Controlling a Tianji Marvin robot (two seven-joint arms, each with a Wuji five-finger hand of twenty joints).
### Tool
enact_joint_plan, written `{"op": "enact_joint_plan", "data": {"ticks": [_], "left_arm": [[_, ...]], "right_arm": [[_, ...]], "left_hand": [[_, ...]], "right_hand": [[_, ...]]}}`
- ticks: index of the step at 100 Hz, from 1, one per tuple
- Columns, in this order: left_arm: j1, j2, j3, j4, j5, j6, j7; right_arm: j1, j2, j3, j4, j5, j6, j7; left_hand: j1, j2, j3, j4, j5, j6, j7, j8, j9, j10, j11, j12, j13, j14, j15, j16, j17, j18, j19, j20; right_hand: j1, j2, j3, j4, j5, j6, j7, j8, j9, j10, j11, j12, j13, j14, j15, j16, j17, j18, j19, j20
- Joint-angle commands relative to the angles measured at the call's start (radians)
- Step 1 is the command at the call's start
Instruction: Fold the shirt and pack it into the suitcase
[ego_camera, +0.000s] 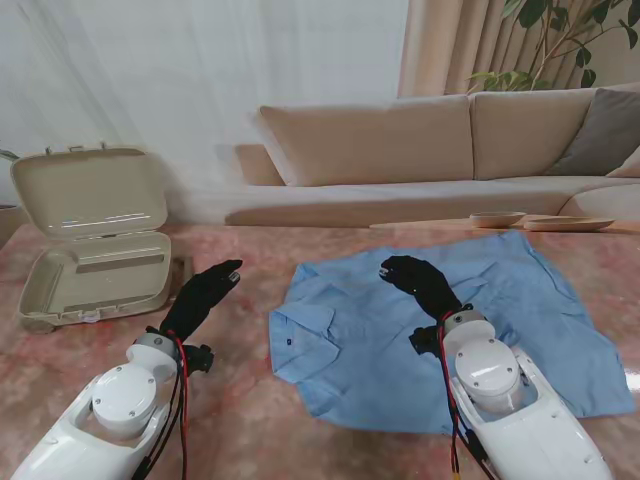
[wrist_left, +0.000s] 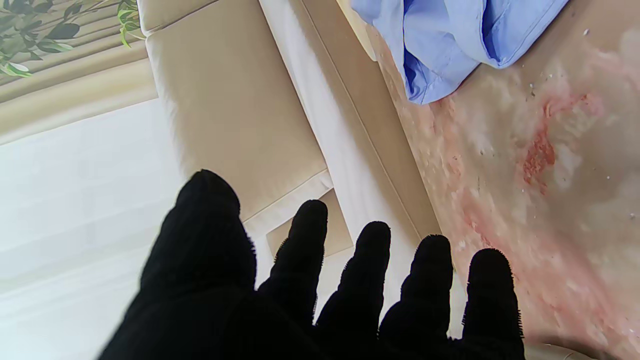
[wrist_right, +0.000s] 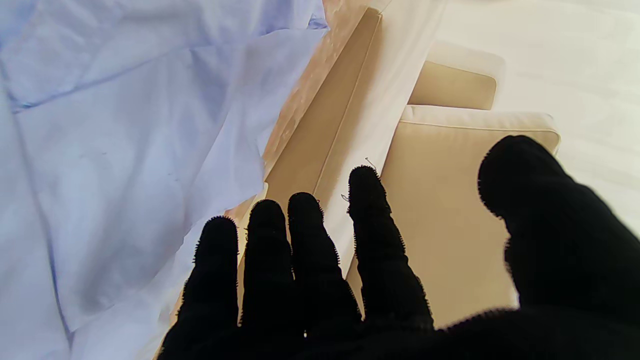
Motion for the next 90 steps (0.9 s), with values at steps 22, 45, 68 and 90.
{"op": "enact_joint_plan", "data": {"ticks": [22, 45, 68, 90], "left_arm": [[0.021, 0.002, 0.003, -0.024, 0.024, -0.001, 0.013], [0.01, 0.007, 0.019, -0.048, 0.019, 0.0, -0.008], [-0.074, 0.027, 0.074, -0.043, -0.022, 0.009, -0.129], [-0.179, 0.036, 0.173, 0.016, -0.091, -0.016, -0.236]], "right_arm": [[-0.019, -0.001, 0.013, -0.004, -0.01, -0.003, 0.007], [-0.031, 0.001, 0.036, -0.013, -0.024, 0.016, 0.005], [-0.042, 0.017, 0.078, -0.042, -0.074, 0.054, 0.05], [-0.072, 0.039, 0.141, -0.092, -0.164, 0.095, 0.105]], "left_hand": [[-0.031, 0.042, -0.038, -0.015, 0.023, -0.005, 0.017, 0.019, 0.032, -0.004, 0.005, 0.002, 0.0, -0.008, 0.012, -0.008, 0.0, 0.001, 0.029, 0.004], [-0.028, 0.042, -0.038, -0.015, 0.024, -0.004, 0.016, 0.018, 0.031, -0.002, 0.003, 0.001, -0.003, -0.007, 0.012, -0.008, -0.001, -0.001, 0.031, 0.004], [-0.025, 0.051, -0.038, -0.015, 0.013, -0.001, 0.01, 0.017, 0.018, 0.0, 0.001, 0.001, -0.015, -0.006, 0.011, -0.007, -0.005, -0.01, 0.034, 0.006], [-0.032, 0.058, -0.04, -0.016, 0.002, 0.0, 0.006, 0.016, 0.005, 0.001, -0.002, 0.0, -0.026, -0.004, 0.01, -0.007, -0.008, -0.015, 0.036, 0.008]], "right_hand": [[-0.015, 0.002, -0.01, 0.009, 0.008, -0.018, -0.004, -0.007, -0.001, -0.024, 0.011, 0.004, 0.006, -0.03, 0.008, -0.008, 0.007, -0.026, -0.032, 0.028], [-0.009, -0.005, -0.007, 0.011, 0.009, -0.02, -0.003, -0.007, -0.006, -0.023, 0.011, 0.001, 0.0, -0.029, 0.008, -0.009, 0.006, -0.03, -0.037, 0.033], [-0.012, -0.014, 0.009, 0.012, 0.005, -0.023, -0.003, -0.006, -0.011, -0.024, 0.003, -0.002, -0.007, -0.031, 0.003, -0.012, 0.001, -0.032, -0.043, 0.038], [-0.013, -0.015, 0.017, 0.011, 0.006, -0.023, -0.003, -0.005, -0.008, -0.024, -0.003, -0.002, -0.005, -0.029, 0.0, -0.012, 0.002, -0.031, -0.045, 0.042]]}}
